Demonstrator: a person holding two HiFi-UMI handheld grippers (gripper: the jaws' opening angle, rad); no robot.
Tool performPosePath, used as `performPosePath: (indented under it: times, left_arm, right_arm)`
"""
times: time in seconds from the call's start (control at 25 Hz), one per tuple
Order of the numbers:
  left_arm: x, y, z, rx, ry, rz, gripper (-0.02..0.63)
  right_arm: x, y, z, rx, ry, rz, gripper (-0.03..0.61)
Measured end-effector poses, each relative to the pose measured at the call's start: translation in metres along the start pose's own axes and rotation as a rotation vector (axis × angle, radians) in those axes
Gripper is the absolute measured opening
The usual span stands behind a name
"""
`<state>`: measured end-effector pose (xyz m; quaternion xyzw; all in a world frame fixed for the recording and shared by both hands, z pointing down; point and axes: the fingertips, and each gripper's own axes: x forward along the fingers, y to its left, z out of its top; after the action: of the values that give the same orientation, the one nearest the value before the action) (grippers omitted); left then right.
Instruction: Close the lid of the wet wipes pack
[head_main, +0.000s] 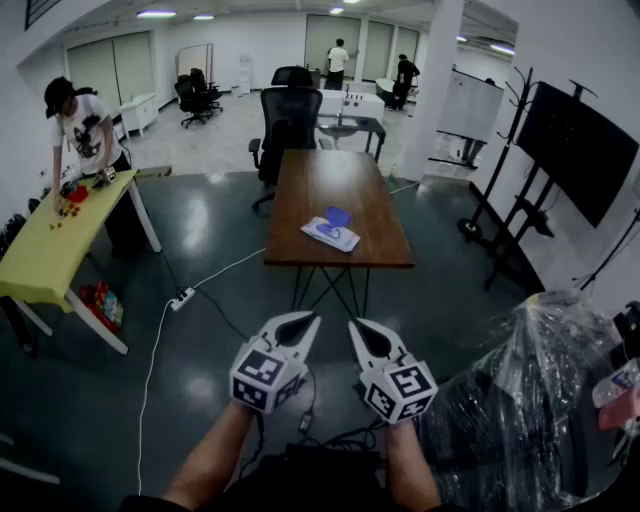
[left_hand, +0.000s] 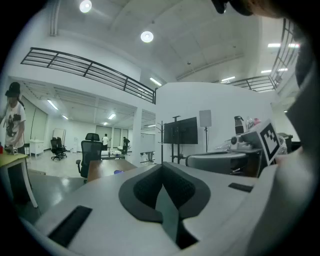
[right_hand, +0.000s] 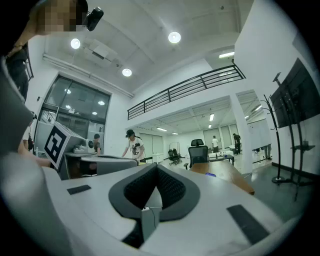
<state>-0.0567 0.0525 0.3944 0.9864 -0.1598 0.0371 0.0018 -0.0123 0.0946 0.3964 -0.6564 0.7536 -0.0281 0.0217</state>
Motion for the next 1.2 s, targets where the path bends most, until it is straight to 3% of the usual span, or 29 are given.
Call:
performPosePath:
  times: [0.72,1.2]
  left_arm:
    - [0.025,-0.034,-0.006,0.009,0.042,0.038,0.006]
    - [0.068,-0.031,-0.017,-0.001,0.073,0.096,0.006]
  right_arm:
    - [-0.024,-0.03,-0.003,-0.022,-0.004,0.004,0.009]
    - [-0.019,-0.082,-0.01,-0.02,-0.01,0.006,0.009]
